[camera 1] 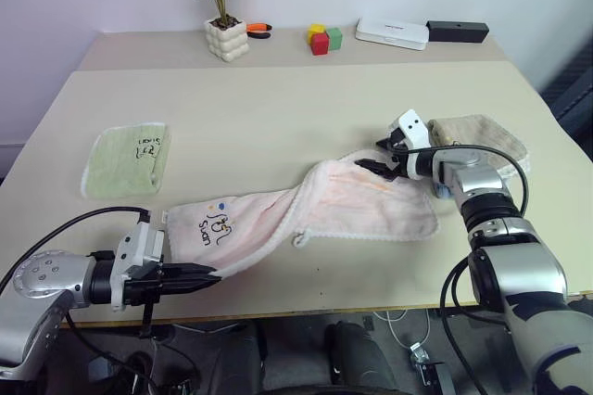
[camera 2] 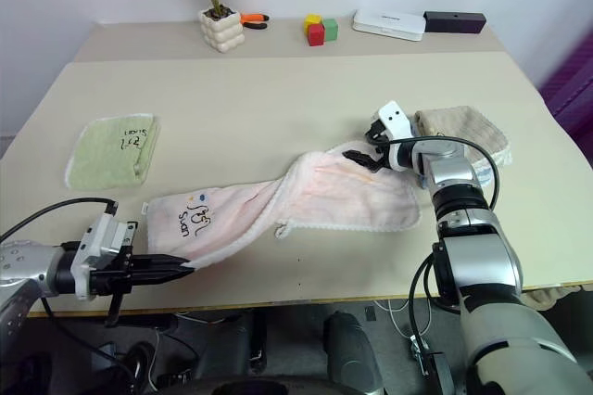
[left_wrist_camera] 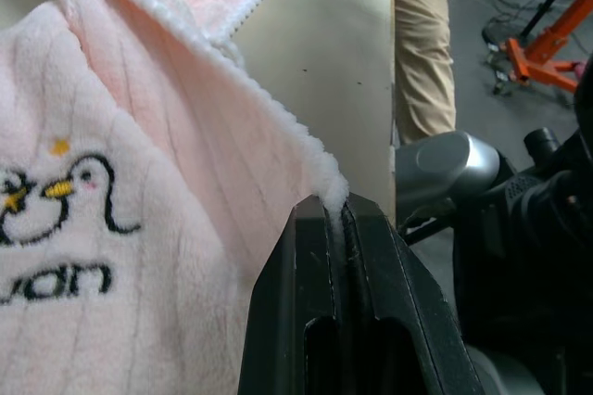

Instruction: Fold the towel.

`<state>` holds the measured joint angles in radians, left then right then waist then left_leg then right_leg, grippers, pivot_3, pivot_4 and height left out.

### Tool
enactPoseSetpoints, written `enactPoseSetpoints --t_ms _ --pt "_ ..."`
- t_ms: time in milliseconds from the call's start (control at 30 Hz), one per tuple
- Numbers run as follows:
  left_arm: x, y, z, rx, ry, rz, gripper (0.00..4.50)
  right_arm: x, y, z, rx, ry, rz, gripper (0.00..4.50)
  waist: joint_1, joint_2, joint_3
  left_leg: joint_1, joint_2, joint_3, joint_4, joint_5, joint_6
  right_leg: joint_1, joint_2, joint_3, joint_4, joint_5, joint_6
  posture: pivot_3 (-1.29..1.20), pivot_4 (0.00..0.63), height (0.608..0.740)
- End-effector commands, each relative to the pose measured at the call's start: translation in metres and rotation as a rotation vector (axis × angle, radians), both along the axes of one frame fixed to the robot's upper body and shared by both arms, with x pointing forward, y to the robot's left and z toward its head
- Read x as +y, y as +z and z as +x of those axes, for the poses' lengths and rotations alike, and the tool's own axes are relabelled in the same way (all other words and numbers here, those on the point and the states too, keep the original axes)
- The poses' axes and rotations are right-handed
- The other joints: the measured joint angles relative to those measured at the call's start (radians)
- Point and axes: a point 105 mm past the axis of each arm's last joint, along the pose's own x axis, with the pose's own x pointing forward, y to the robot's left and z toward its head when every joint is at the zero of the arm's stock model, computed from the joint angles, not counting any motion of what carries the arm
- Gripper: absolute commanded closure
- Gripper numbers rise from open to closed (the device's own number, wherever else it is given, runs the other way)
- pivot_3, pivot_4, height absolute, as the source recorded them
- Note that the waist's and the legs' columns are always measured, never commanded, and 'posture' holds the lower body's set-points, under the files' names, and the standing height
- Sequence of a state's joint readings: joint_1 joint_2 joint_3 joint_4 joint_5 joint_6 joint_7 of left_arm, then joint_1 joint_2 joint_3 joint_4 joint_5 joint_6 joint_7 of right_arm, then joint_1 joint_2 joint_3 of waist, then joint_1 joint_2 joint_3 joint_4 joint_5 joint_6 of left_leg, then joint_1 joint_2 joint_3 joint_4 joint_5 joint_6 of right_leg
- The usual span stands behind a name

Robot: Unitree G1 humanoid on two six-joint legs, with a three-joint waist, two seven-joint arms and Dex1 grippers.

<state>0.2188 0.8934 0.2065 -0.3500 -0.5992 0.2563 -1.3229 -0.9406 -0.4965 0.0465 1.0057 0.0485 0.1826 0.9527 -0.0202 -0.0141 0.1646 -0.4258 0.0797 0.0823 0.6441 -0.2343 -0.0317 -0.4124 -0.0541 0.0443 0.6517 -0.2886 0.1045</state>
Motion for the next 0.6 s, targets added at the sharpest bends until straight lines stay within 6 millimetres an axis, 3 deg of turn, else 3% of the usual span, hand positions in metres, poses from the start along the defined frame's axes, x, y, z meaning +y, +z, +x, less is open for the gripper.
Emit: enactPoseSetpoints --t_ms 33,67,167,400,600 --pt "-0.007 0.004 0.001 -0.033 -0.022 -0.004 4.4 -0.002 0.007 0.003 0.01 0.002 -0.02 0.0 0.0 0.0 0.0 0.0 0.0 0.0 0.0 0.0 0.0 0.0 0.0 0.0 0.0 0.0 0.0 0.0 0.15 0.735" --pt "-0.008 0.004 0.001 -0.035 -0.021 -0.003 4.4 0.0 0.005 0.002 0.025 0.011 -0.017 0.0 0.0 0.0 0.0 0.0 0.0 0.0 0.0 0.0 0.0 0.0 0.0 0.0 0.0 0.0 0.0 0.0 0.15 0.735" --pt "-0.01 0.004 0.003 -0.047 -0.021 -0.002 4.5 0.003 -0.004 -0.001 0.057 0.037 -0.048 0.84 0.0 0.0 0.0 0.0 0.0 0.0 0.0 0.0 0.0 0.0 0.0 0.0 0.0 0.0 0.0 0.0 0.15 0.735" --pt "-0.012 0.005 0.005 -0.054 -0.022 -0.003 4.5 0.007 -0.01 0.0 0.045 0.024 -0.056 4.41 -0.001 0.0 0.0 0.0 0.0 0.0 0.0 0.0 0.0 0.0 0.0 0.0 0.0 0.0 0.0 0.0 0.15 0.735" --pt "-0.013 0.005 0.009 -0.057 -0.019 -0.009 4.5 0.0 0.001 0.005 -0.03 -0.014 -0.04 4.47 0.001 0.0 0.0 0.001 0.0 0.0 0.001 0.0 0.0 0.001 0.0 0.0 0.0 0.0 0.0 0.0 0.15 0.735"
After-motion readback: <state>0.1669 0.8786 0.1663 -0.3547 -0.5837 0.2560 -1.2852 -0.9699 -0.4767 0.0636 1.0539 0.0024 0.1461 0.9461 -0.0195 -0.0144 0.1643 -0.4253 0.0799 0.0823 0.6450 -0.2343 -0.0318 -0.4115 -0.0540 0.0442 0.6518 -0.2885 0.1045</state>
